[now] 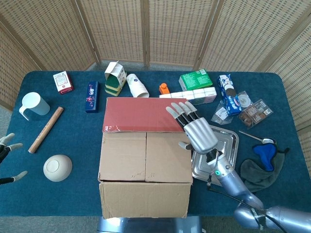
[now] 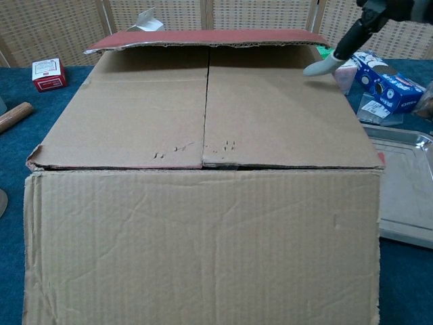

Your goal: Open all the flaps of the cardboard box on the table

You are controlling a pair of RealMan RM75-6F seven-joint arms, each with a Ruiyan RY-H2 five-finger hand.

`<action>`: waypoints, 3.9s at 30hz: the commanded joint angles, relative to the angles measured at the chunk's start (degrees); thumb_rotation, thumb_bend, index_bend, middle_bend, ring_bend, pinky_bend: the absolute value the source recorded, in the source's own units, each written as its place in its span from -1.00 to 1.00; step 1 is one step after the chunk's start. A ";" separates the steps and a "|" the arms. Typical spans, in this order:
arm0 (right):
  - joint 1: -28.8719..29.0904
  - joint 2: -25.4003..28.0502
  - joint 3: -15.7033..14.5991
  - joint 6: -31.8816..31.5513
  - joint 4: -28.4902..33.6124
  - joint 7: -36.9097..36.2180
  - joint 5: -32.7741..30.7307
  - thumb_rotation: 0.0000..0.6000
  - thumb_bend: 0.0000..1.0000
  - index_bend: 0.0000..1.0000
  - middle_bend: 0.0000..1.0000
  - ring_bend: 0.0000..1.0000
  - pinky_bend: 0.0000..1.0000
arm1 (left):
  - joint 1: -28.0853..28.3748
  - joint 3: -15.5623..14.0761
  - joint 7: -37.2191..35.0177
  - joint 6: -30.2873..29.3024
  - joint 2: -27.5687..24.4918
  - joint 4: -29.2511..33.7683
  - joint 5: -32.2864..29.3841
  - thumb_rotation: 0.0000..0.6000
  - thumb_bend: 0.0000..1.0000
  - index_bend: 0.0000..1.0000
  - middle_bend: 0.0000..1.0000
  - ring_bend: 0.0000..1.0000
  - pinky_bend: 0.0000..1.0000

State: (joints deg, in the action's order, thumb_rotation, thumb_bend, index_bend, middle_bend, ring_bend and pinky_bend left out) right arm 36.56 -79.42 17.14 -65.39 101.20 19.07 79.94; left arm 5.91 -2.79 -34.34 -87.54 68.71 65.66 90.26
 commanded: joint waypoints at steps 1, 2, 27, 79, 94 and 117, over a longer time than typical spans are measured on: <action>1.60 -3.36 0.91 -1.66 -2.86 1.94 -0.54 1.00 -1.00 -1.00 -1.00 -1.00 -0.83 | -0.03 0.05 0.05 0.01 -0.02 0.10 0.13 1.00 -0.22 -0.57 -1.00 -0.85 -0.61; 1.91 -4.15 1.09 -2.07 -3.64 2.22 -0.56 1.00 -1.00 -1.00 -1.00 -1.00 -0.83 | -0.04 0.08 0.03 0.01 -0.03 0.15 0.17 1.00 -0.22 -0.57 -1.00 -0.86 -0.61; 10.78 -5.09 12.69 -3.85 -7.84 9.58 -6.99 1.00 -0.70 -1.00 -1.00 -1.00 -0.80 | -0.58 0.61 -0.05 -0.62 -0.78 1.14 1.03 1.00 -0.22 -0.57 -1.00 -0.85 -0.61; 30.86 -20.78 12.25 -4.69 -52.33 17.77 -15.64 1.00 -1.00 -1.00 -1.00 -1.00 -0.80 | -1.15 1.63 -1.58 0.84 -1.06 0.52 -0.08 1.00 -0.22 -0.59 -1.00 -0.82 -0.61; 14.71 -0.73 7.70 -7.34 -26.91 10.48 -14.22 1.00 -1.00 -1.00 -1.00 -1.00 -0.84 | -1.02 1.30 -1.72 -0.66 -1.86 2.00 1.71 1.00 -0.22 -0.59 -1.00 -0.82 -0.61; -1.70 19.02 -4.35 -9.07 -6.55 -2.93 -0.20 1.00 -1.00 -1.00 -1.00 -1.00 -0.75 | -0.29 0.38 0.11 -0.74 -1.84 3.78 3.51 1.00 -0.22 -0.59 -1.00 -0.82 -0.61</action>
State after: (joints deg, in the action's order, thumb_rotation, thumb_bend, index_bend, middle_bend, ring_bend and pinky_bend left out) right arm 35.54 -61.05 13.59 -74.78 93.90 16.01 79.03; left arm 5.62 -2.41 -34.24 -88.28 66.87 69.44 93.76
